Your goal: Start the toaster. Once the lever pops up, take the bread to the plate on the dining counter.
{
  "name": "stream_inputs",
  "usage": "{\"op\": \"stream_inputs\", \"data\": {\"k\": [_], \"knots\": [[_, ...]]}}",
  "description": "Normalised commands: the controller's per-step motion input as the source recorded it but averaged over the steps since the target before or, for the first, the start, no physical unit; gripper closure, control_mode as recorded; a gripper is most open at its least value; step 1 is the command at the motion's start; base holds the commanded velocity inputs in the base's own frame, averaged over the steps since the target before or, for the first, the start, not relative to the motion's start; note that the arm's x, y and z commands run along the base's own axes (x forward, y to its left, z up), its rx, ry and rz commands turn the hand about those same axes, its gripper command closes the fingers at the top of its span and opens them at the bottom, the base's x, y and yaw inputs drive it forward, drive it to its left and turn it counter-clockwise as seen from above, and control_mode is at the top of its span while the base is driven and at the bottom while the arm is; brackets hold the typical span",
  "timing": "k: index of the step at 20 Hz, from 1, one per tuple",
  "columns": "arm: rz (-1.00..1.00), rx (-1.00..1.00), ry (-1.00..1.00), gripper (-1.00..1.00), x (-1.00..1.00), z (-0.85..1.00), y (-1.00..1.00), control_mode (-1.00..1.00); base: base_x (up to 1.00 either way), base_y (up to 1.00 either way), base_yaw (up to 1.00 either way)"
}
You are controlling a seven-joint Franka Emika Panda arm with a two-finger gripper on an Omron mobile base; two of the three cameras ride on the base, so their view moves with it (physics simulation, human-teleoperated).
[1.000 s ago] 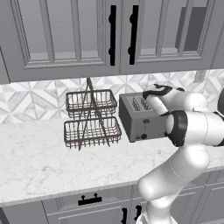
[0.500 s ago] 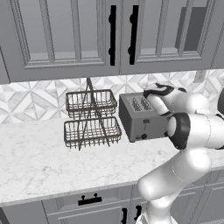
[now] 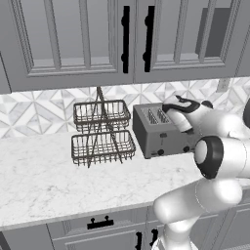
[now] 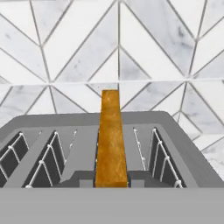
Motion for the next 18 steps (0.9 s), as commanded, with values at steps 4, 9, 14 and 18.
{"op": "stream_inputs", "data": {"k": [4, 9, 14, 18], "knots": [[-0.03, -0.01, 0.05, 1.0, -0.1, 0.61, 0.03, -1.0, 0.0, 0.0, 0.0], [-0.04, 0.0, 0.14, 1.0, -0.27, 0.74, 0.0, -1.0, 0.0, 0.0, 0.0], [-0.03, 0.0, 0.16, 1.0, -0.51, 0.85, 0.0, -1.0, 0.0, 0.0, 0.0], [0.0, 0.0, 0.13, 1.0, -0.64, 0.9, 0.01, -1.0, 0.0, 0.0, 0.0]]}}
